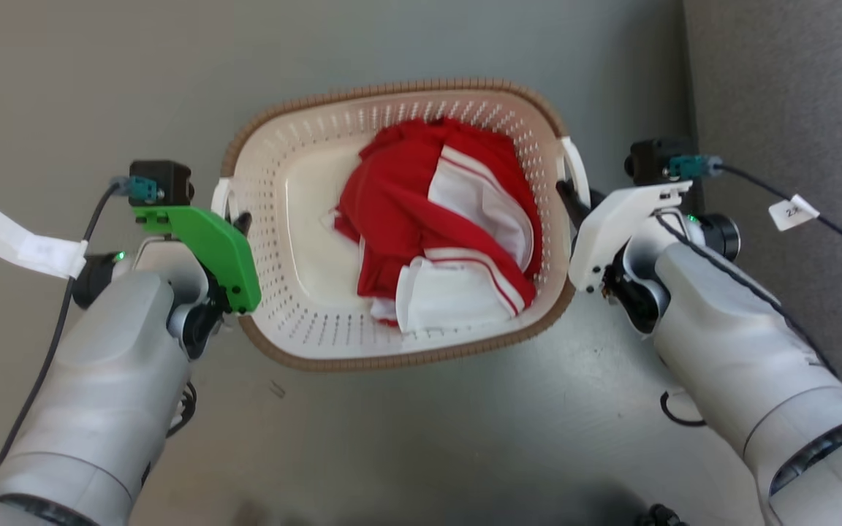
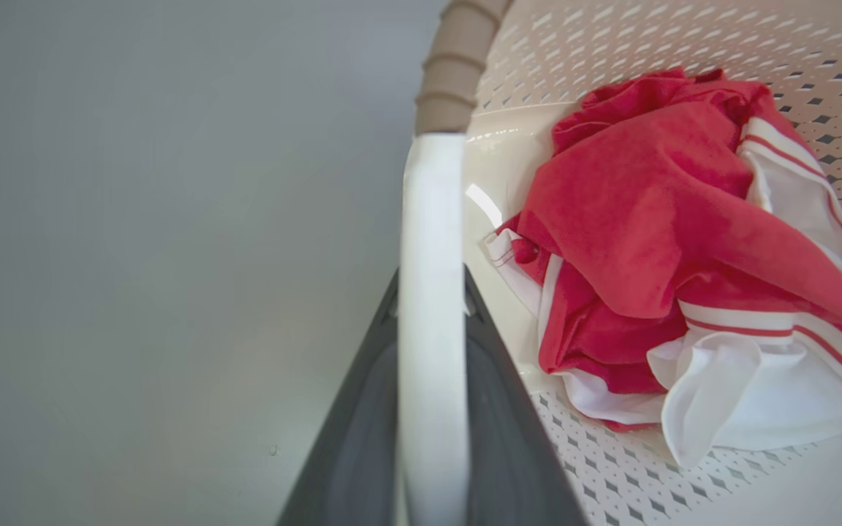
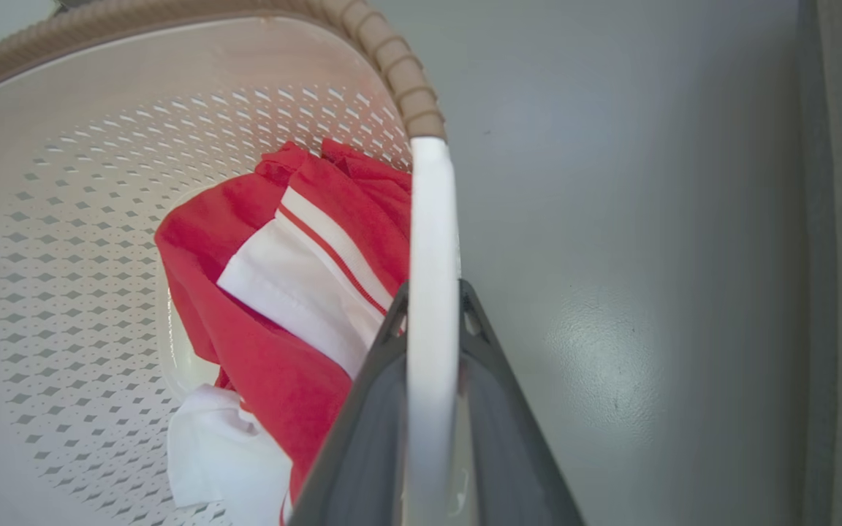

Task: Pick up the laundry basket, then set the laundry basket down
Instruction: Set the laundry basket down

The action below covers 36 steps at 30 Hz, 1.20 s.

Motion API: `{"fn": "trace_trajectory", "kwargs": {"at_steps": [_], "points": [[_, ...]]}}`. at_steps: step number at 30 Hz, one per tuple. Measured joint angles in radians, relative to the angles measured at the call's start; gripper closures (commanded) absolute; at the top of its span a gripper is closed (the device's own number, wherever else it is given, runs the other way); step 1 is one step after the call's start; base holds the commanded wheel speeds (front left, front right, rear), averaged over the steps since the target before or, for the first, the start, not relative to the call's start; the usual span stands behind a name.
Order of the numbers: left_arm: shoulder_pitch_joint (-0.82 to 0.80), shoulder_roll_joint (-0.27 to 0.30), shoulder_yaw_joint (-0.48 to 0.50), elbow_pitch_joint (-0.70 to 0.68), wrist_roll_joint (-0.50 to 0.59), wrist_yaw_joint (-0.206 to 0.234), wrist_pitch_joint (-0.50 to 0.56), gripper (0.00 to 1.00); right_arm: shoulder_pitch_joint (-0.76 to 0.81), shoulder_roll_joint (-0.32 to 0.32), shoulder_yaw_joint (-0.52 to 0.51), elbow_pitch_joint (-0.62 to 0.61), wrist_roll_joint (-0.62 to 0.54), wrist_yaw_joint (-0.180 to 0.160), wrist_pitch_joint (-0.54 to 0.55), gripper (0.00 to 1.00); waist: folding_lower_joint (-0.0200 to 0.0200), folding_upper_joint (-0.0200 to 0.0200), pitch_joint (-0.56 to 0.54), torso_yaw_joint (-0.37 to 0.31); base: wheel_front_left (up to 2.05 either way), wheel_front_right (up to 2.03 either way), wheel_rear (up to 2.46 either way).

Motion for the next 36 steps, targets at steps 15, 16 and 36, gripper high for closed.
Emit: {"fn": "trace_trajectory", "kwargs": {"at_steps": [15,16,36], "points": [[-0.108,-0.007,-0.011,0.017,0.052,0.0,-0.119,1.0,-0.1,-0.022,0.004,0.006,-0.036,-0.021,-0.101,1.0,0.0,0.0,0.217,0.029,0.0,0.0,0.0],[-0.11,-0.009,-0.012,0.022,0.053,0.0,-0.121,1.0,-0.101,-0.022,0.004,0.007,-0.036,-0.021,-0.104,1.0,0.0,0.0,0.228,0.032,0.0,0.0,0.0],[-0.174,-0.03,-0.027,0.074,0.086,0.0,-0.198,1.0,-0.144,-0.012,-0.035,0.033,-0.024,-0.03,-0.139,1.0,-0.0001,0.0,0.353,0.041,0.0,0.0,0.0]]}}
